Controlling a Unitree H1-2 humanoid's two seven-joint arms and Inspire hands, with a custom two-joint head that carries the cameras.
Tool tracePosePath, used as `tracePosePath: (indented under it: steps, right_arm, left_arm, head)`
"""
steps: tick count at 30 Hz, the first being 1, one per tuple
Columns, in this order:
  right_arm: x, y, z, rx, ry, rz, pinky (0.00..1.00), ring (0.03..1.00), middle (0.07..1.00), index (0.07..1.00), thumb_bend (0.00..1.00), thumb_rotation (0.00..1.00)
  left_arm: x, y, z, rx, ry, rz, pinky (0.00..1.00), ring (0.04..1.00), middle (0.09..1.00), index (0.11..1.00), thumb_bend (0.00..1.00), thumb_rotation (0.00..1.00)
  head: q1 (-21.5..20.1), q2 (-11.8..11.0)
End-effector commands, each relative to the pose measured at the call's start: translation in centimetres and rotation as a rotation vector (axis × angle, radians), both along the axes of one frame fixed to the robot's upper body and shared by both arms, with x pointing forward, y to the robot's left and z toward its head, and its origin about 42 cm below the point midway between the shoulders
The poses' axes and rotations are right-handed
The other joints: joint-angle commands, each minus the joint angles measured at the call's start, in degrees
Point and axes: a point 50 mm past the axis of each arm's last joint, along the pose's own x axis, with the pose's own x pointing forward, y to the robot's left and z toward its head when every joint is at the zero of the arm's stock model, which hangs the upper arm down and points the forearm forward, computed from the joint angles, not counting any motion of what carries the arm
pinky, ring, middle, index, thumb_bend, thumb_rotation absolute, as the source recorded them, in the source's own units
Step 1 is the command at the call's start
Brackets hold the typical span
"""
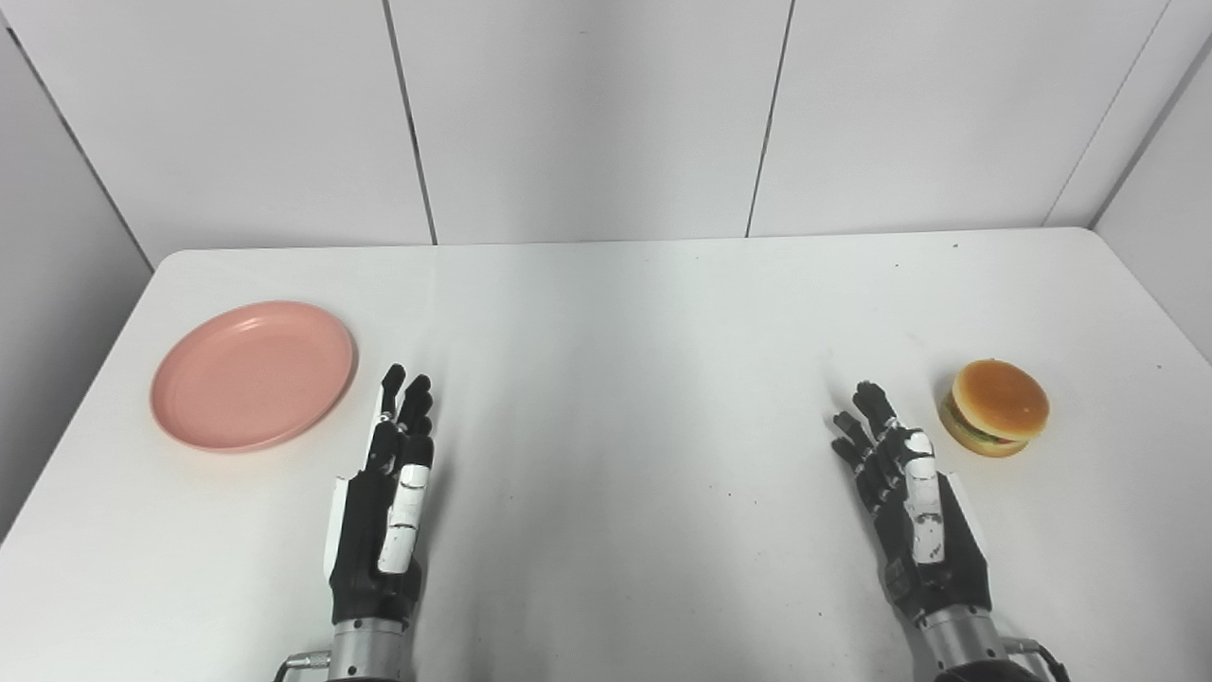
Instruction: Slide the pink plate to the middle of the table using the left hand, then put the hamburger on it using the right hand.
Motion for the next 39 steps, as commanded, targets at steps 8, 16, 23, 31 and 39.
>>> tracePosePath:
  steps: [8,16,23,31,39]
  right_arm:
    - [0.4,-1.0,-0.5,-0.009,-0.012,0.027,0.99,0.963,0.994,0.954,0.78,1.00]
    - [1.1,-2.8,-1.3,-0.003,0.017,0.015,1.00,0.972,0.998,0.966,0.78,1.00]
    - [1.5,-3.3,-1.9,0.007,0.032,0.032,1.00,0.975,1.000,0.968,0.80,1.00]
    - [1.6,-3.0,-2.5,0.009,0.048,0.040,1.00,0.976,1.000,0.976,0.83,1.00]
    - [1.7,-2.3,-3.1,0.006,0.043,0.038,0.99,0.950,0.978,0.958,0.81,1.00]
  left_arm:
    - [0.7,-1.2,-0.5,-0.018,-0.024,-0.004,0.95,0.955,0.962,0.966,0.69,0.80]
    - [1.5,-3.5,-1.7,-0.024,-0.045,-0.018,0.91,0.950,0.971,0.972,0.63,0.80]
    - [2.1,-4.4,-2.6,-0.030,-0.055,-0.032,0.93,0.942,0.973,0.980,0.56,0.79]
    - [2.1,-4.3,-3.5,-0.015,-0.043,-0.032,0.92,0.935,0.951,0.971,0.57,0.78]
    - [1.9,-3.5,-3.9,-0.018,-0.037,-0.021,0.88,0.920,0.941,0.972,0.57,0.77]
  head:
    - [7.0,-2.6]
    - [12.8,-6.0]
    - [14.2,-8.0]
    - [13.5,-10.1]
    - [12.0,-11.2]
